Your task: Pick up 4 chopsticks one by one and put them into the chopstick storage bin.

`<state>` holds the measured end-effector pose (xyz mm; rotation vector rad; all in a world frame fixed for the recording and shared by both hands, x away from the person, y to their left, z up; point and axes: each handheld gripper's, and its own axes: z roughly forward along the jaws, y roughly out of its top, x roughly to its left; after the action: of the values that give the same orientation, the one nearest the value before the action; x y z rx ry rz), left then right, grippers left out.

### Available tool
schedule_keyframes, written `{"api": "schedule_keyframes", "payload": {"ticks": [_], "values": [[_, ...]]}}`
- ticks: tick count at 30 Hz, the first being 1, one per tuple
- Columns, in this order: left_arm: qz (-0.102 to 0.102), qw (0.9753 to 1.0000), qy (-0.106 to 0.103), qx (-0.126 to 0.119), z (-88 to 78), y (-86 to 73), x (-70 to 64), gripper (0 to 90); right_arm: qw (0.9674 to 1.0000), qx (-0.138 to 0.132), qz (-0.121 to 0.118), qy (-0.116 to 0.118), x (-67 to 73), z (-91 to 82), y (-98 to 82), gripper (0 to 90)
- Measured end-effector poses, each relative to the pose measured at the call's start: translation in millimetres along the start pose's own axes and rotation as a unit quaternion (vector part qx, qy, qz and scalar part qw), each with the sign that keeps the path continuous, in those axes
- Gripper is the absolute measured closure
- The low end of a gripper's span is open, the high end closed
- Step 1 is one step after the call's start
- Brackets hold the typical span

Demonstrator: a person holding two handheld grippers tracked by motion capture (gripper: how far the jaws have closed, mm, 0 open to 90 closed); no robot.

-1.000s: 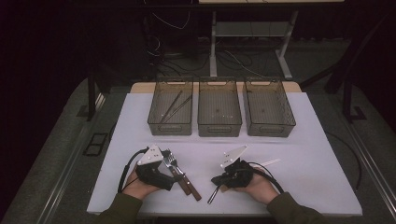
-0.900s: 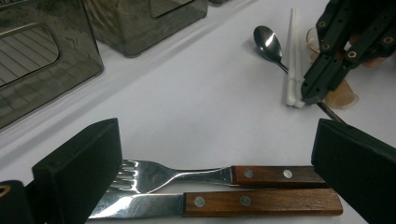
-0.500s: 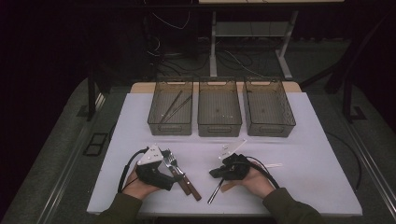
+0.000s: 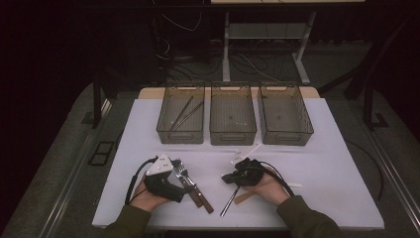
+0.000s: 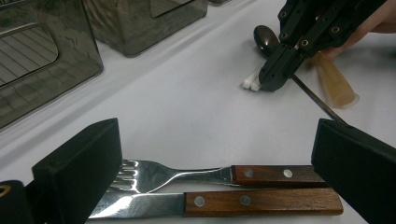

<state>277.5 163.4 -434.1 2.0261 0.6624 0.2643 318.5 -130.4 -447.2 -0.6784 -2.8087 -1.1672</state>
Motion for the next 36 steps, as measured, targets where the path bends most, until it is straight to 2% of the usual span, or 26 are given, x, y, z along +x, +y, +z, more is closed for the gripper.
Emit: {"api": "schedule_keyframes", "payload": {"ticks": [9,25,28,31,36], "values": [[0.001,1.0,-0.001,0.002,0.2,0.0,0.0,0.6,0.9999,-0.005,0.009,-0.003,-6.0,-0.3,2.9,90.0],[0.001,1.0,-0.002,0.003,0.5,-0.2,-0.1,0.6,0.9999,-0.014,0.002,0.003,-10.3,2.9,16.7,90.0],[0.0,1.0,-0.002,0.001,0.3,-0.4,0.1,0.6,0.9996,-0.025,0.004,0.009,-10.3,-6.0,15.1,90.0],[-0.001,1.0,-0.002,0.0,0.1,-0.3,0.0,0.6,0.9992,-0.037,0.009,0.011,-11.7,-19.1,12.0,86.3],[-0.002,1.0,-0.002,0.0,-0.9,-0.5,0.4,0.5,0.998,-0.06,0.02,0.001,-15.7,-47.1,0.2,79.1]]}}
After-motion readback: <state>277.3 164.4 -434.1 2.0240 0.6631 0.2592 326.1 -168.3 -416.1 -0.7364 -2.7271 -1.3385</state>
